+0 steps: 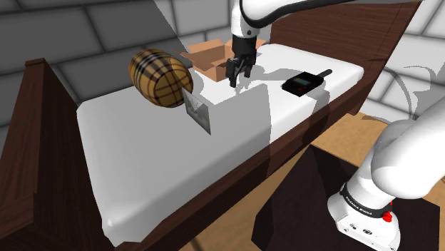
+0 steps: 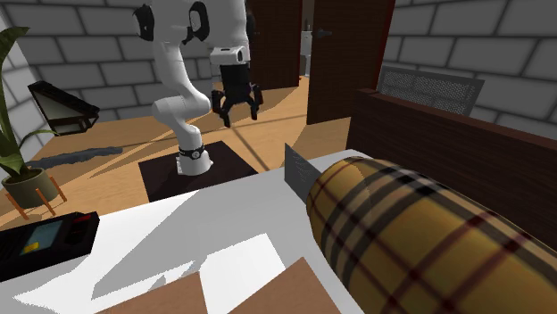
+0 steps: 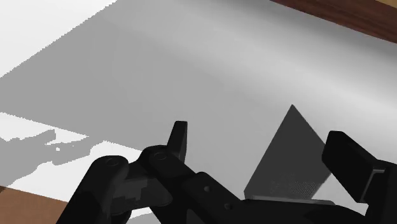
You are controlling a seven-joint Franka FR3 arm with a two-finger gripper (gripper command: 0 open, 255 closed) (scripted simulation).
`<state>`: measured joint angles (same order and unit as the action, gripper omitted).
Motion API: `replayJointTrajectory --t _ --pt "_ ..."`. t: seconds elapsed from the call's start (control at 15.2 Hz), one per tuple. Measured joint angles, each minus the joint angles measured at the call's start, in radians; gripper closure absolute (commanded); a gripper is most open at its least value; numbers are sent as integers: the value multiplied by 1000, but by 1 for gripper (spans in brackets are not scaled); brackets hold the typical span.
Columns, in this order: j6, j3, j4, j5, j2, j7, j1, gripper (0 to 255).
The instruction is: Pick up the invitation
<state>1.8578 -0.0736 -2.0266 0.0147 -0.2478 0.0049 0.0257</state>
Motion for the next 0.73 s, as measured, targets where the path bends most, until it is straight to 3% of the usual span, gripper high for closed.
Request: replayJointTrajectory --t 0.73 --pt "102 -39 354 -36 376 102 26 0"
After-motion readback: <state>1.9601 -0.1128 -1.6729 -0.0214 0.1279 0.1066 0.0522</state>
